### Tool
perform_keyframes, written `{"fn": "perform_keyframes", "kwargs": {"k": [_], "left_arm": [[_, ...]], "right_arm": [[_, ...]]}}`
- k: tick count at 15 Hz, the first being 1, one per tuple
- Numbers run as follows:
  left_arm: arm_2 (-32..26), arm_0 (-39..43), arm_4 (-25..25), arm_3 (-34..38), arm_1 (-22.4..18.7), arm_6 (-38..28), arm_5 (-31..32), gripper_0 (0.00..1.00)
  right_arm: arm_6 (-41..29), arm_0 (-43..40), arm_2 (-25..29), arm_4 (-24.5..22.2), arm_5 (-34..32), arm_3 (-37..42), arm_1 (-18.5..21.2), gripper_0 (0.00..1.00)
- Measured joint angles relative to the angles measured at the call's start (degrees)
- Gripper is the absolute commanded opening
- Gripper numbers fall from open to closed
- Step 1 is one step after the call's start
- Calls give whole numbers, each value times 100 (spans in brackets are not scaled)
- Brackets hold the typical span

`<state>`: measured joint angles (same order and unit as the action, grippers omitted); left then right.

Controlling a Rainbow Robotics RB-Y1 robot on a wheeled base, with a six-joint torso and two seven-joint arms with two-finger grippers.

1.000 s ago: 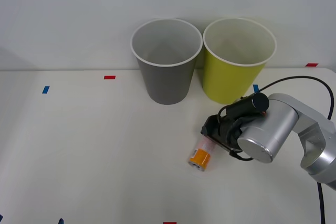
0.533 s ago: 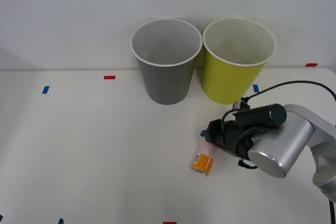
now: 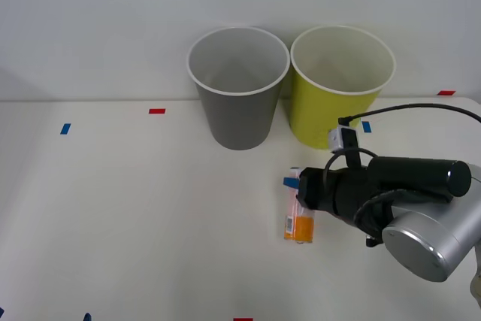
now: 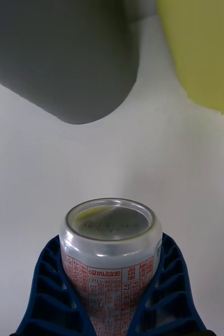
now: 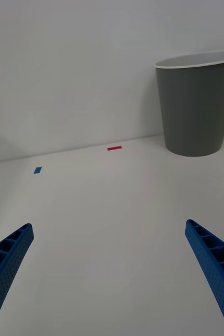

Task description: Put cans in the gray bin and PET bottles in the light green bin.

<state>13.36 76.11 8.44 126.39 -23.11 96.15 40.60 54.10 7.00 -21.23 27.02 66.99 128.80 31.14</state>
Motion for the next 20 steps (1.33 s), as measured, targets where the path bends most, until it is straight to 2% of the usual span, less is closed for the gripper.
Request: {"fn": "perform_keyframes", "kwargs": {"k": [4, 7, 11, 14, 16, 18, 20], "left_arm": [[0, 0, 0, 0, 0, 0, 0, 100], [0, 0, 0, 0, 0, 0, 0, 100], [0, 0, 0, 0, 0, 0, 0, 100], [0, 0, 0, 0, 0, 0, 0, 100], [0, 0, 0, 0, 0, 0, 0, 100], [0, 0, 0, 0, 0, 0, 0, 100], [0, 0, 0, 0, 0, 0, 0, 100]], "right_arm": [[1485, -495, 335, -65, -339, 647, 51, 0], [2121, -929, 501, -67, -789, 1131, 230, 0], [2217, -761, 371, -245, -1504, 1280, 30, 0], [2136, -132, 186, -805, -1575, 1235, -463, 0], [2022, 259, 154, -1005, -1576, 1063, -724, 0], [1625, 503, 158, -1148, -1576, 927, -944, 0], [1471, 658, 149, -1305, -1576, 898, -1057, 0]]}}
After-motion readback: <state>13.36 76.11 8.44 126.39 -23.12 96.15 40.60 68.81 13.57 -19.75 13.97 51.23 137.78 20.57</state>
